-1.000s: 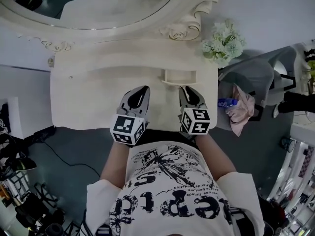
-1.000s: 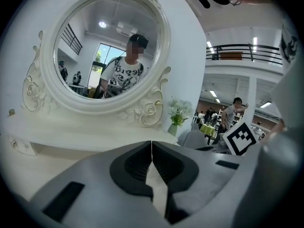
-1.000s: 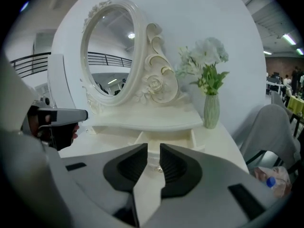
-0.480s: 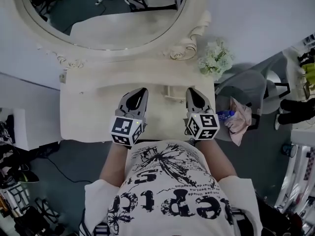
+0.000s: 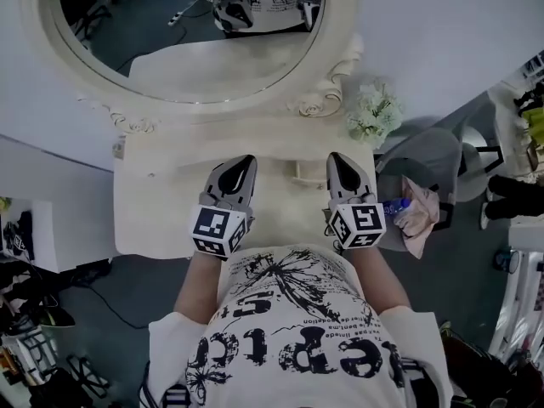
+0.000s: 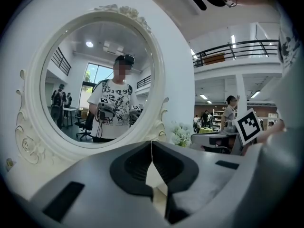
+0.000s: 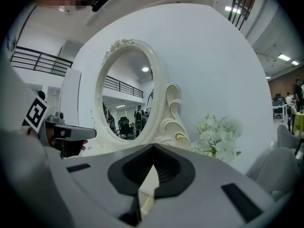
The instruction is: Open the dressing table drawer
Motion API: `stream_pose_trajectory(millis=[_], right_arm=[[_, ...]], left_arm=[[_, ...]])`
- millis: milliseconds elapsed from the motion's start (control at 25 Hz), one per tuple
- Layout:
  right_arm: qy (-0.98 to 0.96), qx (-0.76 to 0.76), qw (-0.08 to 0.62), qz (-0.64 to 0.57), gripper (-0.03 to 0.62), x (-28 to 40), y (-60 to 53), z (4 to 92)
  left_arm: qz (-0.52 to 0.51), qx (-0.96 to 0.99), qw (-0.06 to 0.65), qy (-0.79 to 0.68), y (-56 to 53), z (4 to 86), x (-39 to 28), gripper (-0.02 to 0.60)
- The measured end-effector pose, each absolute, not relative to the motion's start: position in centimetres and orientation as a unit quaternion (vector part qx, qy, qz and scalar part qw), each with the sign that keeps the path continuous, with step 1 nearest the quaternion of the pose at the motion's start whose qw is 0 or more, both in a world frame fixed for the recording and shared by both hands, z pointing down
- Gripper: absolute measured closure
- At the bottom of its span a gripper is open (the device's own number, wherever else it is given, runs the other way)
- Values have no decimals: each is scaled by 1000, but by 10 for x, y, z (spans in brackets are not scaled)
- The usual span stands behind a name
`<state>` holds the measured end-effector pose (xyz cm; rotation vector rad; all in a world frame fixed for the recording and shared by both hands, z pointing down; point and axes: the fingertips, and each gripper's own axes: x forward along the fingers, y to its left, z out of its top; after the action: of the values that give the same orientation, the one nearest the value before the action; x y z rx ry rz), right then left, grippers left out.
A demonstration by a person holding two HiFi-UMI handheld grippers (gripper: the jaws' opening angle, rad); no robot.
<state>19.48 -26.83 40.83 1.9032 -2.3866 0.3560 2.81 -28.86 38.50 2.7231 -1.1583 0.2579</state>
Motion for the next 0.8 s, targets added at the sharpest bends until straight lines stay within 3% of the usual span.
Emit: stream_pose_trajectory(millis=[800], right_arm=[[-793, 597, 65, 104, 577, 177, -264, 417]], left_arm=[[81, 923, 77, -368, -284, 380, 45, 561]])
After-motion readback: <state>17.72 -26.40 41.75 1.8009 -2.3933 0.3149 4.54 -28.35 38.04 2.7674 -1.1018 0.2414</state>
